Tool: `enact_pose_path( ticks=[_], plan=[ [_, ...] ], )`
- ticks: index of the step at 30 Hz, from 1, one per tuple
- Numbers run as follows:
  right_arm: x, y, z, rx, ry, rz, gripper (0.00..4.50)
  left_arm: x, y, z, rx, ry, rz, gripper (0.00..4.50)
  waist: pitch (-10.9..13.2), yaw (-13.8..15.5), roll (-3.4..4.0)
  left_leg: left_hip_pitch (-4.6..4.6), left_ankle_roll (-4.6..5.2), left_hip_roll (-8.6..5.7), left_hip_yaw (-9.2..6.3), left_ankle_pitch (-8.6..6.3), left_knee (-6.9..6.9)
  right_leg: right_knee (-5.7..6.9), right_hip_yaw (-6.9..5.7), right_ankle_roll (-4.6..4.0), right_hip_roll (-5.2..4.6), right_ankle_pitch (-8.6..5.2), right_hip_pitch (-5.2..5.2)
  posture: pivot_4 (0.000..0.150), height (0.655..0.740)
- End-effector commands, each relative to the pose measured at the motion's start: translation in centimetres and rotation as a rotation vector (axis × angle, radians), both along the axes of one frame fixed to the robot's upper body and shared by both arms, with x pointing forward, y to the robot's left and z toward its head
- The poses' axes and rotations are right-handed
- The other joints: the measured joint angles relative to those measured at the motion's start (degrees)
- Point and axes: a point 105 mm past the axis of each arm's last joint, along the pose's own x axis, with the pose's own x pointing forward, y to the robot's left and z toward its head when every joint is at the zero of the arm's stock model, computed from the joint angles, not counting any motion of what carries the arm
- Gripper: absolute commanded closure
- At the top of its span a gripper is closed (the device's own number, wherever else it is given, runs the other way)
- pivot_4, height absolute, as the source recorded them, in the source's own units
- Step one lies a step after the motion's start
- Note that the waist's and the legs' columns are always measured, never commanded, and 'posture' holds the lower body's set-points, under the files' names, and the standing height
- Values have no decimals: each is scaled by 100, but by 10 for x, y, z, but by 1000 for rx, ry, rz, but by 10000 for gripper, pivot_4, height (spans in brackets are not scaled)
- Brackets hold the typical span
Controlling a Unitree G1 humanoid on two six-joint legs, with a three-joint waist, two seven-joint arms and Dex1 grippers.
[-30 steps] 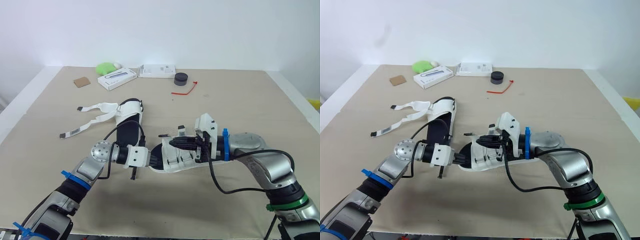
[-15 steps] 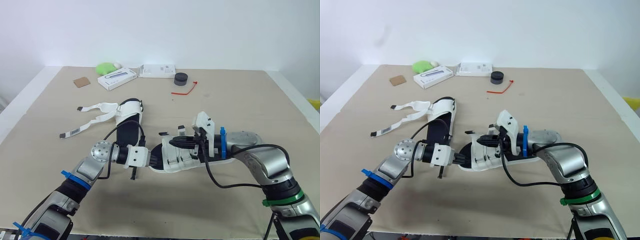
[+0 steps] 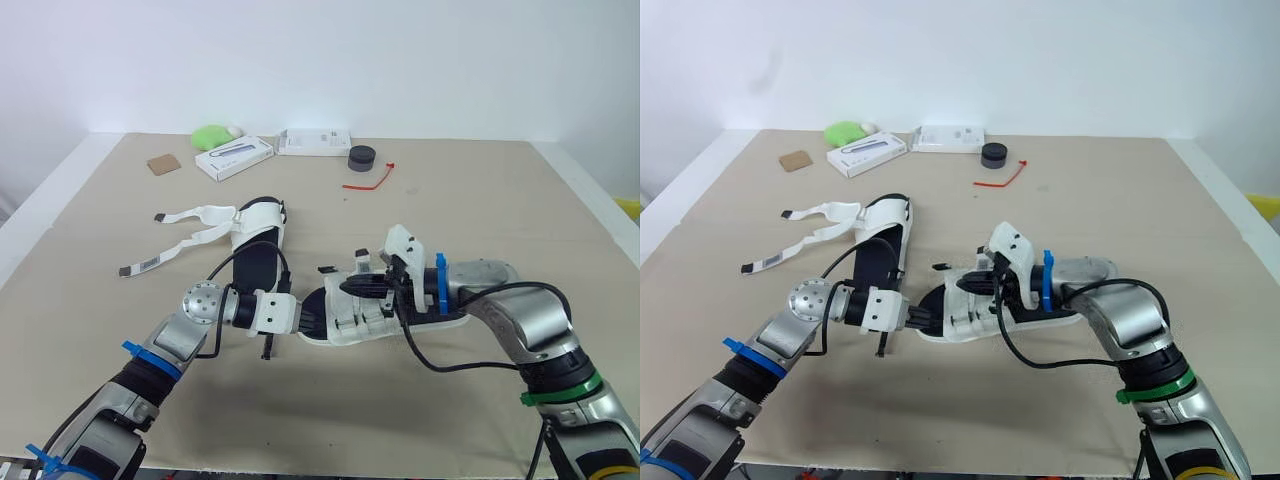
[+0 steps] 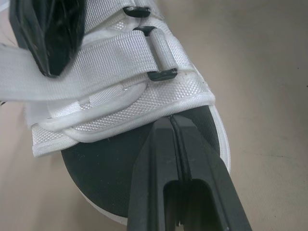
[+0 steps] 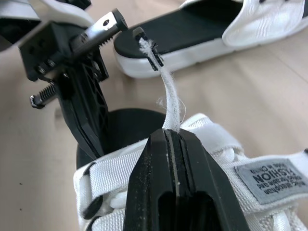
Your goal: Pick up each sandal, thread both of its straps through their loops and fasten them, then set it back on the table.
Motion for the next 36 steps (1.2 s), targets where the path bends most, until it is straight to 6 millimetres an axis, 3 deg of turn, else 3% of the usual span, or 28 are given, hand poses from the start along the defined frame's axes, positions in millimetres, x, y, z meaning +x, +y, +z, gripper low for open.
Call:
enact_pose_path(
  ticks=[1, 8, 15, 20, 22, 23, 25, 26, 28, 30, 31, 36],
  plan=[
    [14, -7, 17, -2, -87, -58, 31173, -6, 14, -40, 149, 104, 36, 45000, 0, -1, 0, 0, 0, 0, 0, 0, 0, 0, 0, 1, 0, 0, 0, 1500, 7400],
    [7, 1, 44, 46, -189, -10, 862, -7, 15, -40, 149, 106, 37, 45000, 0, -1, 0, -3, 0, 0, -3, 0, -1, -3, -2, 3, 0, -3, -1, 1500, 7400],
    [-3, 24, 81, 150, -269, 90, 312, -6, 14, -41, 147, 107, 36, 45000, 1, -6, 3, -3, 0, 0, -5, 0, -1, -3, -2, 3, -1, -2, -2, 1500, 7400],
    [-9, 31, 68, 152, -241, 159, 312, -5, 12, -40, 141, 105, 38, 45000, 0, 6, 2, -7, 0, -1, -22, 0, -2, -3, -15, 2, -2, -9, 1, 1500, 7400],
    [-5, 29, 57, 123, -232, 165, 5458, -5, 12, -39, 137, 104, 39, 45000, 0, 5, 2, -8, 0, -5, -20, -1, -2, -4, -14, 3, -7, -10, 1, 1500, 7400],
    [-4, 28, 53, 111, -228, 168, 11136, -5, 12, -39, 136, 104, 39, 45000, 0, 1, 2, -8, 0, -6, -19, -1, -2, -4, -14, 4, -10, -10, 1, 1500, 7400],
    [-1, 27, 47, 90, -223, 172, 16563, -5, 12, -39, 134, 104, 41, 45000, 1, -1, 3, -7, 0, -10, -11, 0, -2, -5, -15, 6, -19, -8, 0, 1500, 7400],
    [1, 27, 44, 76, -220, 179, 22555, -5, 12, -39, 134, 104, 41, 45000, 0, -1, 3, -7, 0, -11, -12, 0, -2, -4, -15, 6, -19, -8, 0, 1500, 7400],
    [4, 27, 38, 42, -214, 197, 26862, -5, 13, -39, 132, 104, 41, 45000, 0, -1, 3, -7, 0, -10, -14, 0, -2, -4, -17, 6, -18, -8, -1, 1500, 7400],
    [7, 27, 31, 2, -214, 208, 38856, -6, 12, -39, 130, 105, 41, 45000, 0, -2, 3, -7, 0, -10, -14, 0, -2, -4, -18, 5, -16, -8, -1, 1500, 7400],
    [12, 25, 25, -37, -211, 197, 42673, -6, 12, -38, 128, 104, 40, 45000, 1, -3, 3, -6, 0, -10, -14, 0, -2, -4, -18, 5, -16, -8, -1, 1500, 7400],
    [29, 12, 0, -206, -204, 157, 43971, -6, 11, -36, 119, 102, 43, 45000, 1, -4, 3, -4, 0, -10, -10, 0, -3, -4, -18, 4, -18, -8, -1, 1500, 7400]
  ],
)
